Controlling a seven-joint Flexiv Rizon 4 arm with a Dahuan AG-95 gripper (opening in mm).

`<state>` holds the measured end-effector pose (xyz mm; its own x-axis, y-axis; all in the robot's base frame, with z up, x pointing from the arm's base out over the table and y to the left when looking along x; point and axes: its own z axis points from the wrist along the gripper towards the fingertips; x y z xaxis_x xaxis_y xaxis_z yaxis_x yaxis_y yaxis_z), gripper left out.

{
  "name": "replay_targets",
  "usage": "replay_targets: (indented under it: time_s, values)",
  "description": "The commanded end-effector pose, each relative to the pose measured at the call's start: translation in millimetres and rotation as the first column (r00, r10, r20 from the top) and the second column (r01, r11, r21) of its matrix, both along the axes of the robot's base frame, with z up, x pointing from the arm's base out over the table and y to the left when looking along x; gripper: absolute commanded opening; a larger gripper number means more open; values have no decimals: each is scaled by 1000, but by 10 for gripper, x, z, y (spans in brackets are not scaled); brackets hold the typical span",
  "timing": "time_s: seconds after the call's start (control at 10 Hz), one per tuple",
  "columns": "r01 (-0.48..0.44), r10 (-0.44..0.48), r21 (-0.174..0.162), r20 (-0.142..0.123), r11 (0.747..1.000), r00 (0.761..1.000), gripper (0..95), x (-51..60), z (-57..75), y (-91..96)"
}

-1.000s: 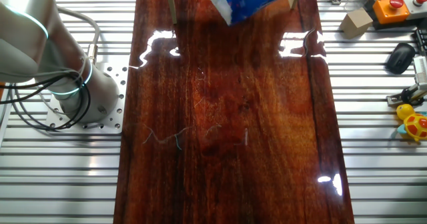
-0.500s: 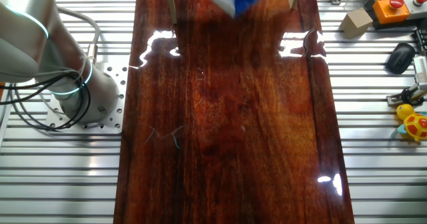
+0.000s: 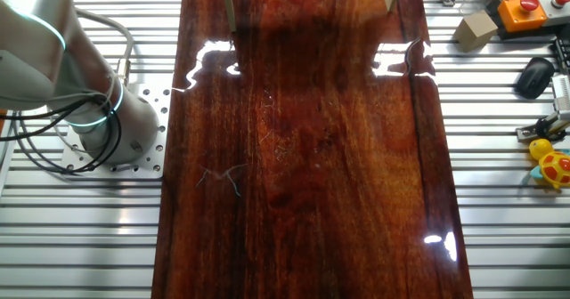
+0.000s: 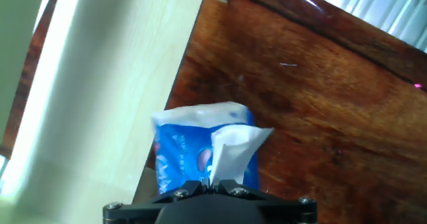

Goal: Put the object on the shelf

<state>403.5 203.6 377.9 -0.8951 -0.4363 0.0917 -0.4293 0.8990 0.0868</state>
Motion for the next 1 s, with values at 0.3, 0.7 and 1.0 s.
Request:
replay_targets:
  time_s: [0.3,0.7,1.0]
  values:
    - [62,-62,10,19,998,998,0,31,-33,102]
    - [186,-185,0,50,983,981,0,153,-126,622]
    - [198,-197,-6,50,980,979,0,160,-145,747]
